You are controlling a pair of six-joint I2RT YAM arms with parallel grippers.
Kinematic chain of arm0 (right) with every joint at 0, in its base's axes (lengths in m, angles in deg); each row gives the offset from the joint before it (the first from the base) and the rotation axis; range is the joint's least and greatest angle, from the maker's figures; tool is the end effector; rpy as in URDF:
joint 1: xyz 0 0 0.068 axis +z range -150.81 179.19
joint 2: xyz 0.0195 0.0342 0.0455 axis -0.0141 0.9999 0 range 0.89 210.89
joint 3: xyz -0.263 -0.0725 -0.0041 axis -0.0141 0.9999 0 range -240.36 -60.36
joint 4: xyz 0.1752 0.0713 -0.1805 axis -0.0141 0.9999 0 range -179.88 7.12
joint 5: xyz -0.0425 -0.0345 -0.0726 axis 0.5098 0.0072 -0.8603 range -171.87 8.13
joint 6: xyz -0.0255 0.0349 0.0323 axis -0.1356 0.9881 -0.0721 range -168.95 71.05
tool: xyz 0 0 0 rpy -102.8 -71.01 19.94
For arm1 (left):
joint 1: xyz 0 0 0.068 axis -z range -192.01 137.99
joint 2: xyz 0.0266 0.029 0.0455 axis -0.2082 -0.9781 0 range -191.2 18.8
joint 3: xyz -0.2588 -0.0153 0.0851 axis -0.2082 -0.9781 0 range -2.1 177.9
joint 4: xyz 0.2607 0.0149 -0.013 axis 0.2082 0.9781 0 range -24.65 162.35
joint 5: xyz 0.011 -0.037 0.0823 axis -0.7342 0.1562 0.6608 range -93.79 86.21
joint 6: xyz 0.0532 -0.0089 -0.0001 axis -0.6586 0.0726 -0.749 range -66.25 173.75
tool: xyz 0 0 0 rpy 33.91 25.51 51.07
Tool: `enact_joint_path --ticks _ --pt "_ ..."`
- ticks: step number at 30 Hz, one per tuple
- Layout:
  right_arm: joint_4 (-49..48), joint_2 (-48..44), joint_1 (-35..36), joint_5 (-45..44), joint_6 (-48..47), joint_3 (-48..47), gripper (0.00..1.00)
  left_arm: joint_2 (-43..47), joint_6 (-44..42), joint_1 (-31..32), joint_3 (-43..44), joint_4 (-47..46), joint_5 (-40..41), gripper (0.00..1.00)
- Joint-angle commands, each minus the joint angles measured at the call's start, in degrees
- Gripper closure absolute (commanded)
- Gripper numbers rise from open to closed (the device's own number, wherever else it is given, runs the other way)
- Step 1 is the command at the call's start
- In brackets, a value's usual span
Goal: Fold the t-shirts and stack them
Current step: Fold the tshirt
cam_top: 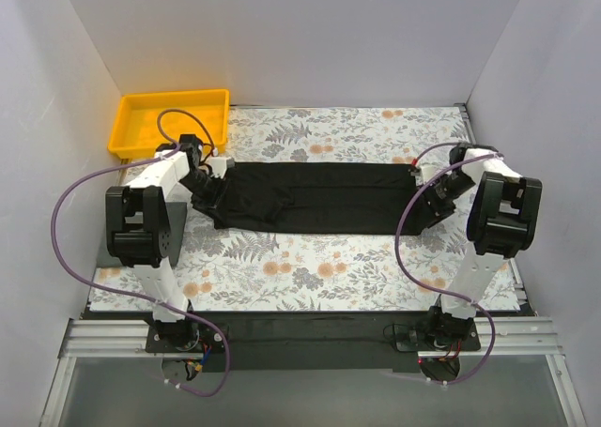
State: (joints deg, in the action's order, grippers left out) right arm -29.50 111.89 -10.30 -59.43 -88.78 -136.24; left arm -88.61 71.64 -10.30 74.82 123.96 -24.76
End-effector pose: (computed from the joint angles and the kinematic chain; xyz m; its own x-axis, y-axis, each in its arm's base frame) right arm 0.3369 -0.0425 0.1618 -0.8747 -0.4540 -0.1698 -0.4841 0.8006 0.3531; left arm 0.3417 -0.0230 0.1856 -0.9614 -0.2580 0.0951 -0.2750 0.8973 -0.3453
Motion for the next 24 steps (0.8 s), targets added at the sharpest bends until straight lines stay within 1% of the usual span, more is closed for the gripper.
enact_joint_path --ticks 1,2,4,6,9,10,11,12,13,14,15,16,17,18,19,20,22,24 --pt "2.11 -5.88 -0.96 -2.48 -4.64 -6.46 0.46 8.44 1.97 0.13 2.61 -0.95 -2.67 0.61" --pt "2.20 -6.14 -0.88 -1.88 -4.73 -9.44 0.46 9.84 2.06 1.09 2.62 -1.13 -3.11 0.61" --pt "2.64 -6.15 -0.17 0.76 -3.15 -12.09 0.47 10.73 3.54 2.58 2.18 -2.79 -3.11 0.61" --pt "2.90 -5.62 2.01 1.99 -1.75 -14.21 0.52 11.09 5.04 4.16 1.39 -4.55 -4.51 0.61" --pt "2.73 -5.44 5.52 4.19 1.16 -14.21 0.59 9.24 10.57 5.93 1.65 -5.25 -7.41 0.63" --pt "2.38 -5.36 6.32 5.06 1.68 -14.04 0.59 9.33 11.98 6.45 0.69 -6.48 -8.20 0.63" --pt "2.03 -5.27 7.03 5.42 2.56 -13.77 0.60 11.16 14.26 8.11 -0.62 -8.14 -8.56 0.61" --pt "1.50 -5.09 8.17 5.69 3.09 -13.16 0.60 12.83 15.32 9.26 -4.46 -13.55 -7.52 0.60" --pt "0.19 -5.09 8.70 6.12 3.79 -12.72 0.64 16.50 16.46 10.58 -6.50 -16.83 -6.03 0.59" --pt "-0.52 -4.92 9.14 6.22 4.93 -12.11 0.65 18.19 16.74 14.07 -8.53 -19.99 -4.10 0.57" --pt "-1.22 -4.83 9.32 6.22 5.55 -10.54 0.66 19.42 16.30 16.19 -11.16 -24.81 1.84 0.57" --pt "-2.62 -4.74 10.89 6.04 6.17 -9.56 0.68 20.31 15.69 18.30 -12.05 -26.69 5.38 0.57" --pt "-3.33 -4.83 11.77 5.87 6.96 -8.68 0.69 19.88 14.73 22.06 -12.50 -27.75 9.33 0.57" --pt "-3.95 -4.83 12.04 5.34 7.31 -7.37 0.69 18.92 12.37 23.84 -12.33 -28.02 15.20 0.57" --pt "-5.35 -4.92 12.39 4.99 7.66 -5.27 0.69 17.69 11.65 25.08 -11.54 -27.85 18.30 0.57" --pt "-5.88 -4.92 12.57 4.81 8.01 -4.03 0.70 14.98 11.03 25.96 -11.01 -27.33 20.16 0.57" --pt "-7.02 -5.09 12.57 4.90 8.19 -2.27 0.70 12.59 10.33 27.64 -9.43 -24.87 23.77 0.57" --pt "-7.64 -5.70 12.57 4.64 8.19 -0.15 0.70 10.57 10.06 28.52 -8.46 -23.90 24.31 0.56"
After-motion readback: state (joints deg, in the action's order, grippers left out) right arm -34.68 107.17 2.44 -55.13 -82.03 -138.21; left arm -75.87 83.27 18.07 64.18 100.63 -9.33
